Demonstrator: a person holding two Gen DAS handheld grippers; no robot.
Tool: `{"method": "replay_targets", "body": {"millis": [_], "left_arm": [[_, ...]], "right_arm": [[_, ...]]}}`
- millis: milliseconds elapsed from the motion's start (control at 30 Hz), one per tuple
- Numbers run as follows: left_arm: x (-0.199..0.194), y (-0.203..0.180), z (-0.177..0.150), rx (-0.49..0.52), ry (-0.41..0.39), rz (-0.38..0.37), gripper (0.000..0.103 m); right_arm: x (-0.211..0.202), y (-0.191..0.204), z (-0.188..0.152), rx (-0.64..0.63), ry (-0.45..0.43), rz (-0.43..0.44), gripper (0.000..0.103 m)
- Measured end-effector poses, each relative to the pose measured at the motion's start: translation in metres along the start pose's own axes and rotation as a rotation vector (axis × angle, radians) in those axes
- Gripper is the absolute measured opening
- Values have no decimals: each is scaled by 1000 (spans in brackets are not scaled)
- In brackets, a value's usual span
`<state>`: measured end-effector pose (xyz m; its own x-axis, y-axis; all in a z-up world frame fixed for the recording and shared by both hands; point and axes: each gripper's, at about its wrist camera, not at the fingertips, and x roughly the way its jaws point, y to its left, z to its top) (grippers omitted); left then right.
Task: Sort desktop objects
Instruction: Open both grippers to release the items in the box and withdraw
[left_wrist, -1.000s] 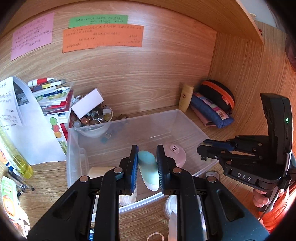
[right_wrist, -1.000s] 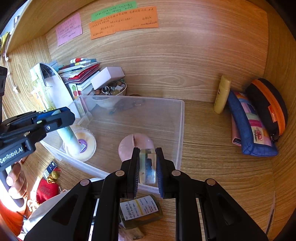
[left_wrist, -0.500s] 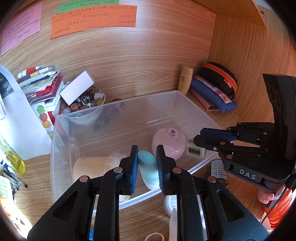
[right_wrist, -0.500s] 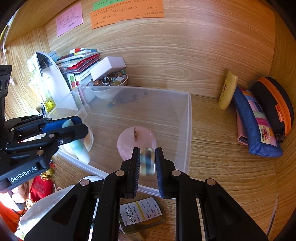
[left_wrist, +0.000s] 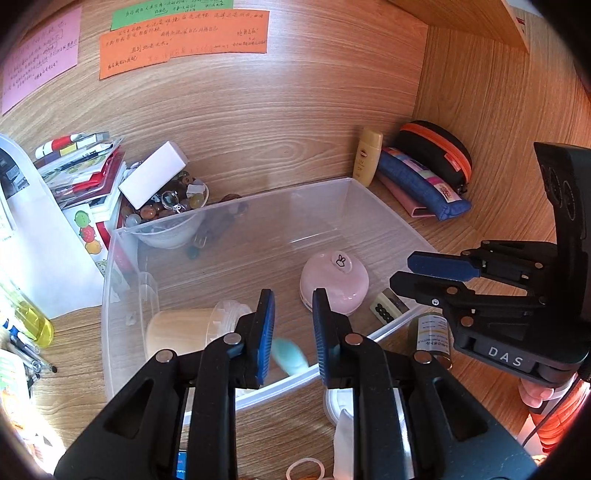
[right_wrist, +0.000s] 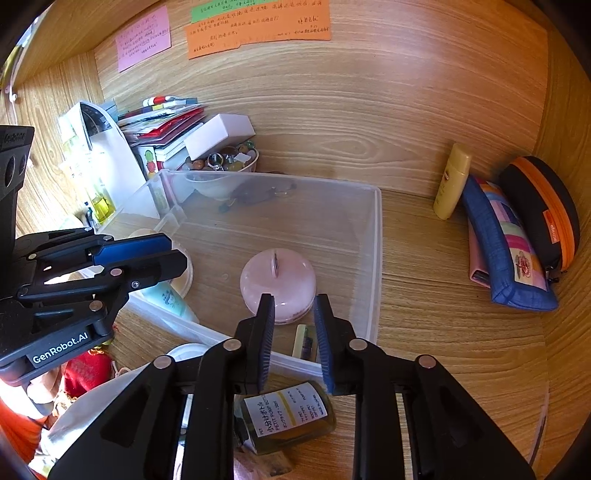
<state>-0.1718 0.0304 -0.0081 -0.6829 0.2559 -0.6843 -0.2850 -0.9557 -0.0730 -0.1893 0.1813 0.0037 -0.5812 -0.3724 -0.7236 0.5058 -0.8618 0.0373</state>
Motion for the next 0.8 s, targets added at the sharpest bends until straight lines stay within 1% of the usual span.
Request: {"method": "replay_targets", "body": {"millis": [67,133,200,233,300,367,400,433,467,533,600,633,667,700,800], "left_arm": [[-2,0,1,1,-4,-4,29],[-5,-1,1,5,-5,-14,34],[-9,-2,2,6,-12,-20,34],[-12,-2,3,8,-16,-19,35],[-16,-4,4,6,-26,-16,40],[-21,-5,4,4,-39,-5,52],[-23,-5,4,6,-45,1,54],[-26,-6,4,8,-49,8,57],[-28,-6,4,8,-53,14,62],[-33,-5,4,2,-58,22,66],[-38,-3,3,-5,-58,29,66],[-40,-2,3,-10,-58,37,71],[-43,0,2,-16,-60,47,82],[-46,2,1,-24,-67,52,86],[-55,6,-6,-31,-75,74,88]], "right_arm": [[-3,1,-1,-2,-5,-1,30],[-7,2,-1,-4,-16,0,44],[-11,5,-2,-12,-27,-7,48],[-13,6,-3,-16,-32,-10,49],[-17,8,-3,-21,-39,-12,50],[-21,9,-3,-27,-46,-14,52],[-23,10,-3,-28,-50,-16,54],[-25,11,-4,-28,-56,-19,59],[-27,11,-4,-29,-62,-23,61],[-31,13,-5,-32,-71,-29,68],[-33,14,-7,-33,-76,-33,71],[-35,14,-8,-33,-75,-33,73],[-36,15,-9,-31,-75,-32,75],[-37,15,-10,-29,-77,-29,78],[-41,15,-15,-31,-77,-28,79]]}}
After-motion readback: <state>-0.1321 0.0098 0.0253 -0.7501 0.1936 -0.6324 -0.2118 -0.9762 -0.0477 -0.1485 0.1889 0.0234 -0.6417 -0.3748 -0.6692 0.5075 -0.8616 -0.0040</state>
